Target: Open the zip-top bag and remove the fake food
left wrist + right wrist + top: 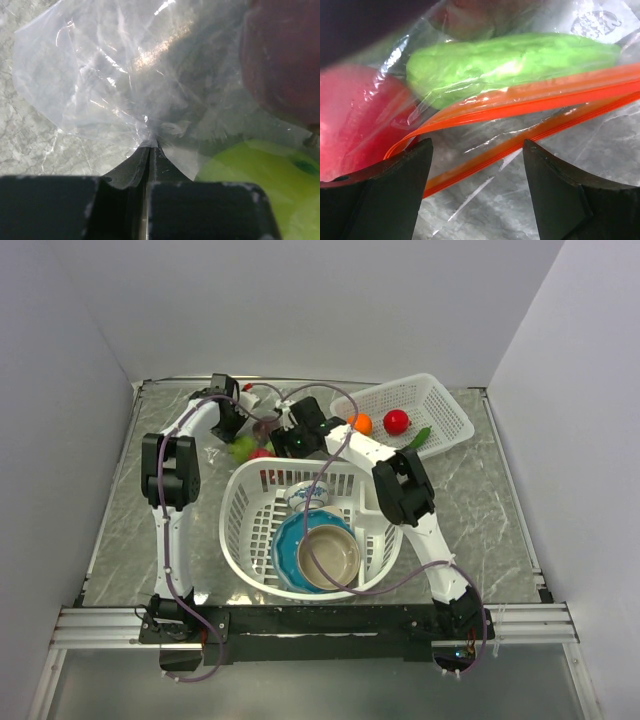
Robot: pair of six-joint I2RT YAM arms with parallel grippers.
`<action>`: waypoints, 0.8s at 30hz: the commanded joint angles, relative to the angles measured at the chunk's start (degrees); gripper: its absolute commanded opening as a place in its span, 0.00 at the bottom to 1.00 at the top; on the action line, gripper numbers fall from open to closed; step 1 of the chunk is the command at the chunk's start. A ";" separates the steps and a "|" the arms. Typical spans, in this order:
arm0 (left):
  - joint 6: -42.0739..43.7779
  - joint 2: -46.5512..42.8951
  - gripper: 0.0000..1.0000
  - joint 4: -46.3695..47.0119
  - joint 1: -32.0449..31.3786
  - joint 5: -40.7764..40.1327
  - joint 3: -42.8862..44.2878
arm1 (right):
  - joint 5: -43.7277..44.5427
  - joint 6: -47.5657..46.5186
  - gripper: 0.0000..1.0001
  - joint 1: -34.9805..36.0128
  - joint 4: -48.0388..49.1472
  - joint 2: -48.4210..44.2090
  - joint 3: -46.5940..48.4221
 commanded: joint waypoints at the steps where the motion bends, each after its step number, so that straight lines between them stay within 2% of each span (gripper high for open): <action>1: -5.08 2.41 0.09 -4.33 -0.75 5.34 3.33 | -6.86 3.52 0.81 0.66 7.09 -5.24 -2.51; 5: -7.82 3.56 0.01 -10.76 -1.19 12.28 10.02 | -11.61 6.78 0.87 0.75 12.20 -5.25 -4.79; 10: -7.82 0.40 0.01 -10.33 -3.12 14.32 5.90 | -16.28 12.84 0.93 0.75 21.96 -6.04 -9.19; 13: -7.91 0.56 0.01 -11.47 -3.47 15.63 5.02 | -14.97 14.25 0.95 0.75 21.09 -4.55 -6.13; 17: -5.90 0.74 0.01 -15.41 -3.56 18.44 4.67 | -5.42 14.96 0.96 0.84 21.62 -4.80 -5.77; 20: -4.14 0.22 0.01 -16.66 -3.74 19.32 4.14 | -0.82 14.61 0.95 0.84 15.58 -1.58 1.33; 22: -3.26 -0.75 0.01 -17.27 -3.65 19.85 3.62 | 2.96 14.17 0.94 0.75 7.75 2.37 9.48; 24: -1.95 -1.28 0.01 -19.02 -3.74 21.08 3.52 | 7.34 14.34 0.93 1.01 2.29 3.98 13.12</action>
